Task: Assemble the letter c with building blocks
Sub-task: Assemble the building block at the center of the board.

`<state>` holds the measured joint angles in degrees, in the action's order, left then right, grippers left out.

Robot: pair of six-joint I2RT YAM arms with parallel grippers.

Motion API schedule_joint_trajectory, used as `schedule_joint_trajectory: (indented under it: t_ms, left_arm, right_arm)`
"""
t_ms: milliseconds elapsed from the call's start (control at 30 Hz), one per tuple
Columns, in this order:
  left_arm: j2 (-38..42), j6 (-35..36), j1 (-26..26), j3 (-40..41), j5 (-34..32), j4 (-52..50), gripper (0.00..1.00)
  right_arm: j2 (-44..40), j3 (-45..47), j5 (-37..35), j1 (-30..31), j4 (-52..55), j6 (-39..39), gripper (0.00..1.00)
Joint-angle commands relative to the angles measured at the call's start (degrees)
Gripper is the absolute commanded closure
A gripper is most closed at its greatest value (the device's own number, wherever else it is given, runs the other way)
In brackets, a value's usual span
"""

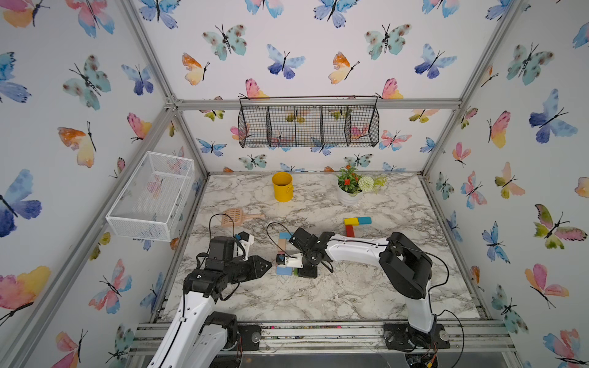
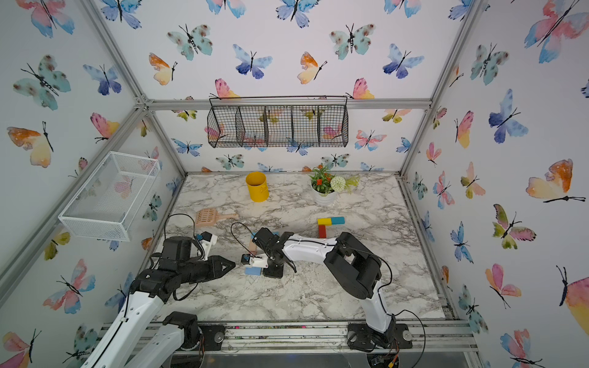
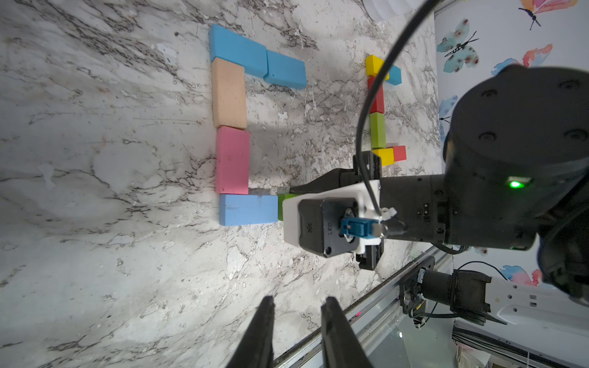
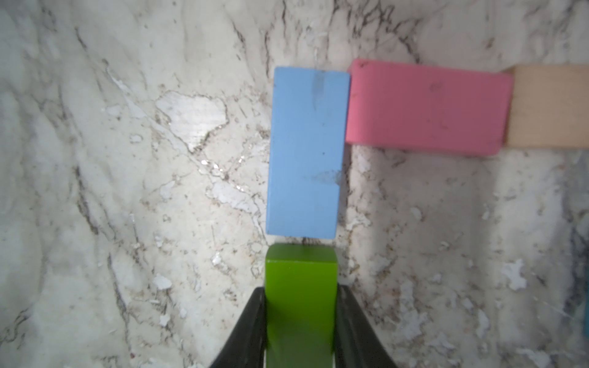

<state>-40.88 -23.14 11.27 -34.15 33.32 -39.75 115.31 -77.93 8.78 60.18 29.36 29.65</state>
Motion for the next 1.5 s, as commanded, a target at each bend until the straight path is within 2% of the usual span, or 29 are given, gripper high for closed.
schedule_joint_trajectory:
  t_ms: [0,400,700,900,1100,1233,1467]
  left_arm:
    - [-0.1,1.2,0.2,-0.4,0.2,-0.4,0.71]
    - [-0.1,1.4,0.2,-0.3,0.4,-0.4,0.71]
    - [0.1,1.3,0.2,-0.3,0.4,-0.4,0.71]
    - [0.1,1.4,0.2,-0.3,0.3,-0.4,0.71]
    - [1.2,0.2,0.2,-0.4,-1.4,-0.4,0.67]
    - [2.9,-2.4,0.1,-0.3,-3.1,0.5,0.61]
    - [6.6,-11.0,0.1,3.5,2.3,11.6,0.58]
  right_arm:
    - [1.7,-1.6,0.0,0.5,1.2,0.5,0.68]
    - [3.5,-2.8,0.9,0.7,2.0,-0.6,0.63]
    - [1.1,-1.1,1.0,0.7,-0.5,-1.3,0.44]
    - [-3.7,3.8,2.2,0.7,-6.3,-3.0,0.42]
    - [-9.7,11.6,2.0,-0.9,-15.3,-8.2,0.40]
    - [-15.5,17.2,3.4,-3.0,-22.3,-14.3,0.37]
    - [-25.2,26.5,6.3,-9.2,-33.4,-24.4,0.36]
